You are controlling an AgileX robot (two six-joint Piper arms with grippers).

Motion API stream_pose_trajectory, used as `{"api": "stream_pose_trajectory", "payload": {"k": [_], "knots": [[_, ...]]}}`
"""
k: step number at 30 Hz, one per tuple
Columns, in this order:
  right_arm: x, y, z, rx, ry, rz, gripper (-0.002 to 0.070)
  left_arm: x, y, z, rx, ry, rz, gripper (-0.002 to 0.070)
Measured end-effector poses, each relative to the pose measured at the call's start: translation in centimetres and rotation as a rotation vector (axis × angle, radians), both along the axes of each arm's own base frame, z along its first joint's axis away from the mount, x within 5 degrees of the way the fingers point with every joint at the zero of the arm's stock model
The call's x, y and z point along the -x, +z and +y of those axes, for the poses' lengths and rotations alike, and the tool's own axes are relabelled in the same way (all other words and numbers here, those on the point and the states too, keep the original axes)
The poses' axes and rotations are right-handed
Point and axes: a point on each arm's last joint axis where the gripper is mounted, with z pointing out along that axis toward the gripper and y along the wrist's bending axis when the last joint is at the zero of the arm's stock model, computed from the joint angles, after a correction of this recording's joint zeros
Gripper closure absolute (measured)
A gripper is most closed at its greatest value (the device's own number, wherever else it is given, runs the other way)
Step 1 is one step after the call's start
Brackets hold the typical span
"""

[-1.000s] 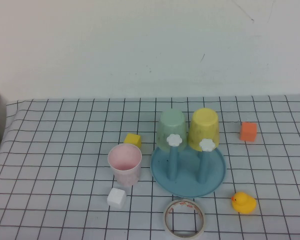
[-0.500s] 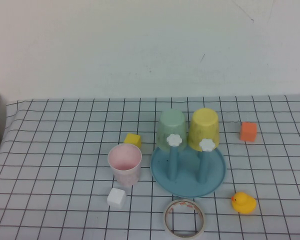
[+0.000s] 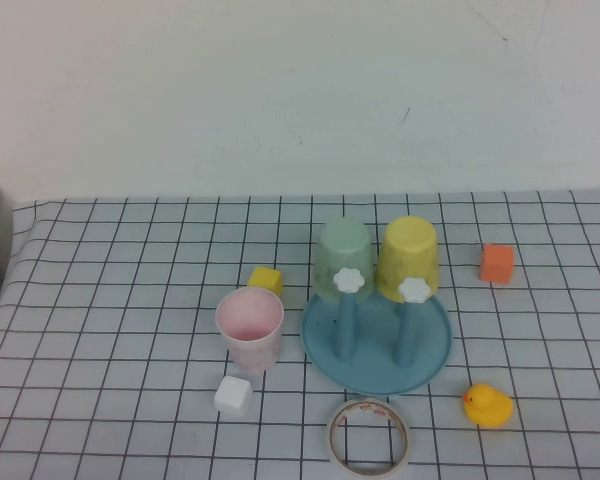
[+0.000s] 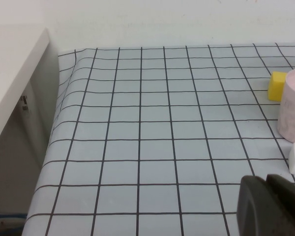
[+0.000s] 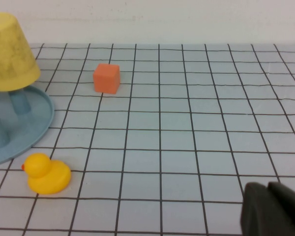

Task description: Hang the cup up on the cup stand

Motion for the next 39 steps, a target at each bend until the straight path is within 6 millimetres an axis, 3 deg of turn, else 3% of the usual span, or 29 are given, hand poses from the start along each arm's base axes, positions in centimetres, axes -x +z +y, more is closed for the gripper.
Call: {"api": "stream_pose_trajectory", "payload": {"k": [39], "knots": [[0.0, 0.0, 0.0, 0.0, 0.0, 0.0, 0.0678, -0.01, -0.01, 0.1, -0.055, -0.004, -0.003, 0.0676]]}}
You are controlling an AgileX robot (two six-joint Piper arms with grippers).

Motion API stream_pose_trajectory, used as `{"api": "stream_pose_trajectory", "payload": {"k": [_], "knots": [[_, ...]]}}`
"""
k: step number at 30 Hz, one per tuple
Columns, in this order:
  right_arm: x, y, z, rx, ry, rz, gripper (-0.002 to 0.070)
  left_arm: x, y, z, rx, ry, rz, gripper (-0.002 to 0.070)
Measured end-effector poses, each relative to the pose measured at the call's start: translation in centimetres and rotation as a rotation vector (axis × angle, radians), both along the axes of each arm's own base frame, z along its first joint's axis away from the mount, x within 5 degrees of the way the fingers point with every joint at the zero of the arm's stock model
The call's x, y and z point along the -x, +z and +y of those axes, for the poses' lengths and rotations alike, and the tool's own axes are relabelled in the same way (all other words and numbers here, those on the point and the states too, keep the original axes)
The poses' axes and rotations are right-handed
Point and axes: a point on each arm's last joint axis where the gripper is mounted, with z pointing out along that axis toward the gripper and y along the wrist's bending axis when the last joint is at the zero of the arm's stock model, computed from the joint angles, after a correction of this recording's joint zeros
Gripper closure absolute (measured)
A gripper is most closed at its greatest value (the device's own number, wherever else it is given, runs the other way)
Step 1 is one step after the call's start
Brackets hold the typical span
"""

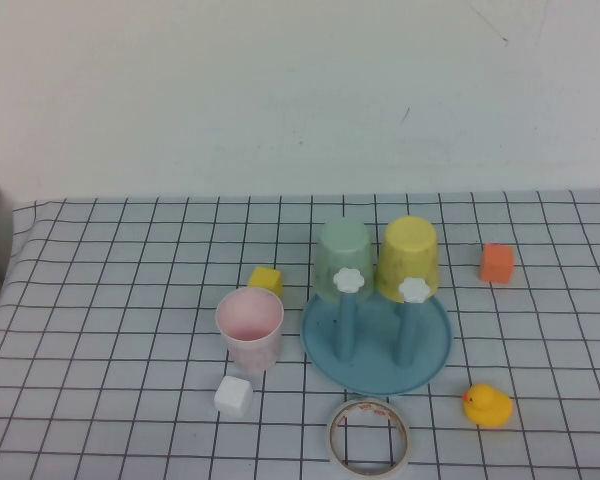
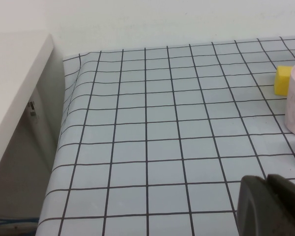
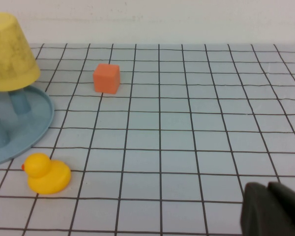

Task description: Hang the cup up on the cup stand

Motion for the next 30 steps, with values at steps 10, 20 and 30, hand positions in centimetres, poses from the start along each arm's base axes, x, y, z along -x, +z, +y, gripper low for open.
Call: {"api": "stream_pose_trajectory", "payload": {"k": [10, 20, 30], "knots": [[-0.1, 0.1, -0.1, 0.021, -0.001, -0.021, 0.0678, 0.0, 0.0, 0.0, -0.002, 0.0, 0.0, 0.0676], [-0.5, 4.0, 0.1, 0.144, 0.022, -0.473, 0.0678, -0.4, 2.8, 0.3, 0.002, 0.033, -0.317, 0.0676], [0.6, 7.2, 0.5, 0.21, 0.035, -0.838, 0.0678, 0.6, 6.5, 0.7, 0.005, 0.079, -0.744, 0.0676]]}}
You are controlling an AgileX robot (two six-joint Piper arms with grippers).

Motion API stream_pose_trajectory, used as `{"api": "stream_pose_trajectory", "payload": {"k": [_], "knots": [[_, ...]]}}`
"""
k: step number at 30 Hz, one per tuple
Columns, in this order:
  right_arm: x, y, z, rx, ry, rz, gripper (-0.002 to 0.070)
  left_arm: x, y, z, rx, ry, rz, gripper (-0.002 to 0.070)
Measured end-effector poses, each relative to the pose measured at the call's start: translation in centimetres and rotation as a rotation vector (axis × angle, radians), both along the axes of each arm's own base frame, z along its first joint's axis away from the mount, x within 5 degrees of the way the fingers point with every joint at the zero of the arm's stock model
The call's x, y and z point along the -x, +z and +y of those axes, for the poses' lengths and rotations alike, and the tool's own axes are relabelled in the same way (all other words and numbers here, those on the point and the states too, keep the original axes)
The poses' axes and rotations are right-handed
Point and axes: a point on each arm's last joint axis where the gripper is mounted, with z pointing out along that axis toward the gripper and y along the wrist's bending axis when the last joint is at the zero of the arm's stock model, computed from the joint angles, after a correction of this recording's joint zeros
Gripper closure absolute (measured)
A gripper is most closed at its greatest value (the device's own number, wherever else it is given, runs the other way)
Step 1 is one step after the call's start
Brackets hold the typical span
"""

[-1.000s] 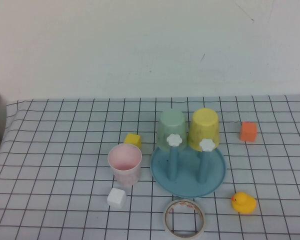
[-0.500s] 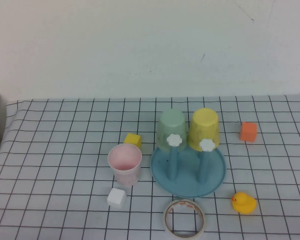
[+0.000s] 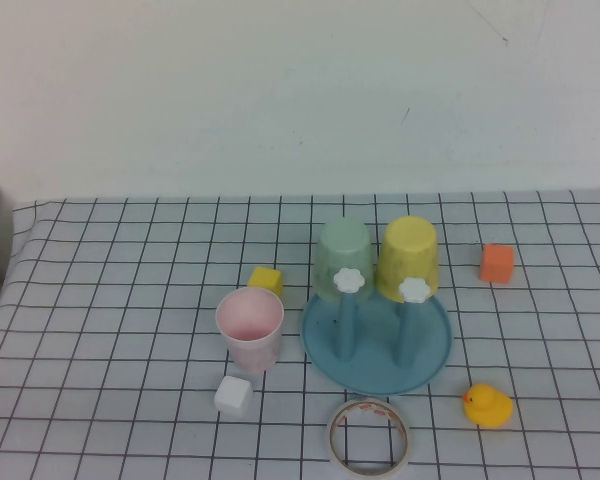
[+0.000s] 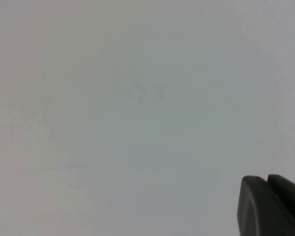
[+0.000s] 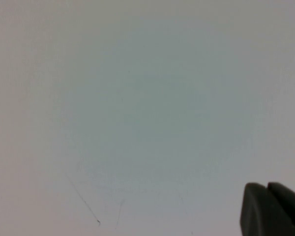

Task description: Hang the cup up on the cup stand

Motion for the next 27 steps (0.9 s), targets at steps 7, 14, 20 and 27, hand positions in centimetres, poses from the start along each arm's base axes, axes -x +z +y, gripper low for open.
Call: {"api": "stream_pose_trajectory", "payload": {"k": [7, 14, 20, 27], "knots": [[0.1, 0.2, 0.0, 0.005, 0.001, -0.022, 0.0678, 0.2, 0.4, 0.1, 0.008, 0.003, -0.044, 0.0676], [0.1, 0.1, -0.1, -0.012, -0.001, -0.011, 0.0678, 0.2, 0.4, 0.1, 0.103, -0.041, -0.053, 0.0676], [-0.1, 1.1, -0.4, 0.039, -0.066, 0.193, 0.0678, 0.8, 3.0, 0.1, 0.078, -0.033, -0.069, 0.0676], [-0.8, 5.1, -0.5, 0.078, -0.083, 0.324, 0.0678, 2.5, 9.7, -0.1, -0.119, 0.033, -0.025, 0.0676]]}}
